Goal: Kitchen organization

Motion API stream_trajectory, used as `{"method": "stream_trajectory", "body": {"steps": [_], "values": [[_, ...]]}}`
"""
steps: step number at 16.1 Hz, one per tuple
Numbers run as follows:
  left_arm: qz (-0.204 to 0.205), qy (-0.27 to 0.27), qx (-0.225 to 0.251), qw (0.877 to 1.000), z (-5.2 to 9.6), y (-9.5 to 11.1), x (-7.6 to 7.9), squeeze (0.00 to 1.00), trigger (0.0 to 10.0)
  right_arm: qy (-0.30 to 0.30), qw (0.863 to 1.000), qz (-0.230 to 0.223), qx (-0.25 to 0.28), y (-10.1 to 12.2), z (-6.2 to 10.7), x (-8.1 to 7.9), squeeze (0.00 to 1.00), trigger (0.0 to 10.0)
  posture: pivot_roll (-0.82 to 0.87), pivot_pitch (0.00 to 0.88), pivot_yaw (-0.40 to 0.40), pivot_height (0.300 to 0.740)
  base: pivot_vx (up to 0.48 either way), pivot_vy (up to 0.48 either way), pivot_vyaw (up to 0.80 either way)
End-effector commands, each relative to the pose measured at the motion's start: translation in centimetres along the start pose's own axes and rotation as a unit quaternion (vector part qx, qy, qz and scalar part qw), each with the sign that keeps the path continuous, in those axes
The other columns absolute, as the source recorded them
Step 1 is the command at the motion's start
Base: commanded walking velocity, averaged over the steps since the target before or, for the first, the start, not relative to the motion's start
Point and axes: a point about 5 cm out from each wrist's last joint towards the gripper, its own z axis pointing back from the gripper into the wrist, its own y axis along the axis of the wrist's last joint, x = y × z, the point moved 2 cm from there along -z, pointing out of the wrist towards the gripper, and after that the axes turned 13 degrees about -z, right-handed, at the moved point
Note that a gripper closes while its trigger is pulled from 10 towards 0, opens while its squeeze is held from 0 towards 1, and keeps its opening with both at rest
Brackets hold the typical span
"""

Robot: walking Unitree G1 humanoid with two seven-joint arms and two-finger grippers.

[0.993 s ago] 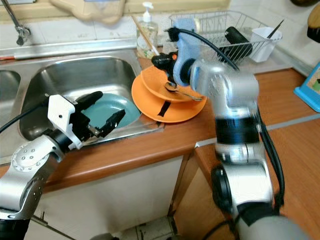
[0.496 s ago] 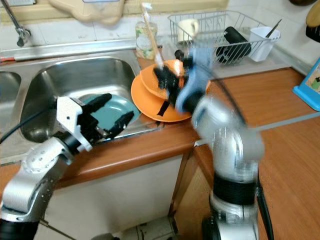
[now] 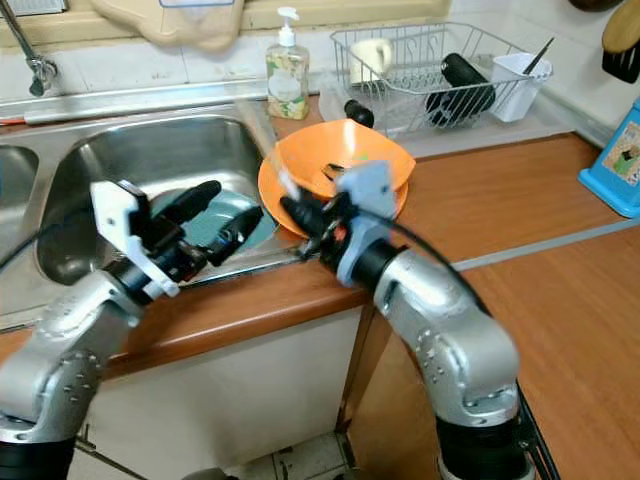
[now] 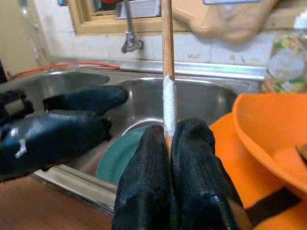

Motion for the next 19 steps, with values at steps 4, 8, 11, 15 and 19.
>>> {"method": "stream_trajectory", "body": {"steps": [4, 8, 11, 15, 19], "values": [[0.094, -0.014, 0.077, 0.992, -0.7, 2.5, 0.1, 0.0, 10.0, 0.034, 0.999, 0.029, -0.004, -0.4, -0.4, -1.1, 0.0, 0.0, -0.09, 0.0, 0.014, 0.74, 0.0, 0.0, 0.0], [0.152, -0.031, 0.071, 0.985, -1.1, 2.1, 0.3, 0.0, 0.0, 0.072, 0.995, 0.066, -0.006, 0.0, -0.8, -2.3, 0.0, 0.0, -0.1, 0.0, 0.018, 0.74, 0.0, 0.0, 0.0], [0.162, -0.031, 0.062, 0.984, -1.2, 1.7, 0.5, 0.0, 0.0, 0.085, 0.994, 0.073, -0.001, 0.3, -1.0, -2.7, 0.0, 0.0, -0.1, 0.0, 0.013, 0.74, 0.0, 0.0, 0.0], [0.197, -0.015, 0.089, 0.976, -1.0, 2.1, 0.0, 0.0, 0.0, 0.108, 0.991, 0.08, -0.005, 0.3, -1.1, -3.3, 0.0, 0.0, -0.1, 0.0, 0.005, 0.74, 0.0, 0.0, 0.0], [0.215, -0.008, 0.105, 0.971, -0.6, 2.2, -0.2, 0.0, 0.0, 0.114, 0.99, 0.083, -0.005, 0.3, -1.1, -3.3, 0.0, 0.0, -0.1, 0.0, 0.004, 0.74, 0.0, 0.0, 0.0]]}}
